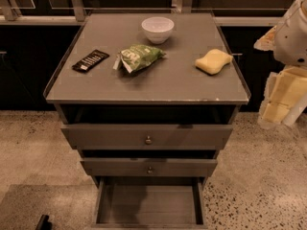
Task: Place green jalapeno chip bag into bottom drawer
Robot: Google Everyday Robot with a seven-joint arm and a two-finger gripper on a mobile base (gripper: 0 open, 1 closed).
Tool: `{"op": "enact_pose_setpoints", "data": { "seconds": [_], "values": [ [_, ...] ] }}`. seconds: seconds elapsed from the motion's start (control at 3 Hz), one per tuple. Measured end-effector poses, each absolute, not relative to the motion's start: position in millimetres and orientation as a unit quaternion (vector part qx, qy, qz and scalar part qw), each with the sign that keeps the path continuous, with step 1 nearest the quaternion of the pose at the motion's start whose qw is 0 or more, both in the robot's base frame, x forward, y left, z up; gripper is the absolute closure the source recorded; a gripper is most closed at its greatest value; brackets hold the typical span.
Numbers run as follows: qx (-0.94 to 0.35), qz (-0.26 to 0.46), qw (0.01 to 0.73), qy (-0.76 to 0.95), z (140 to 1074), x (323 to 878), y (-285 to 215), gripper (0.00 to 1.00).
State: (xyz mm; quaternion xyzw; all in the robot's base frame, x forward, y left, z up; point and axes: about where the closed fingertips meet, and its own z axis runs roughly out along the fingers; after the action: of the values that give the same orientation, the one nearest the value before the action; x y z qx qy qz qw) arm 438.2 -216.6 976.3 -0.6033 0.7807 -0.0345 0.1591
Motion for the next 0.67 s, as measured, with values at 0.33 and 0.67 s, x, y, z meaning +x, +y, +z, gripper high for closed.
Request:
{"op": "enact_pose_setpoints", "data": {
  "seconds": [0.33, 0.67],
  "values": [
    [-0.603, -0.034, 0.159, 0.781, 976.2, 438.3, -216.6, 0.00],
    [-0.612, -0.023, 0.168, 0.772, 973.4, 451.0, -213.6, 0.00]
  ]
}}
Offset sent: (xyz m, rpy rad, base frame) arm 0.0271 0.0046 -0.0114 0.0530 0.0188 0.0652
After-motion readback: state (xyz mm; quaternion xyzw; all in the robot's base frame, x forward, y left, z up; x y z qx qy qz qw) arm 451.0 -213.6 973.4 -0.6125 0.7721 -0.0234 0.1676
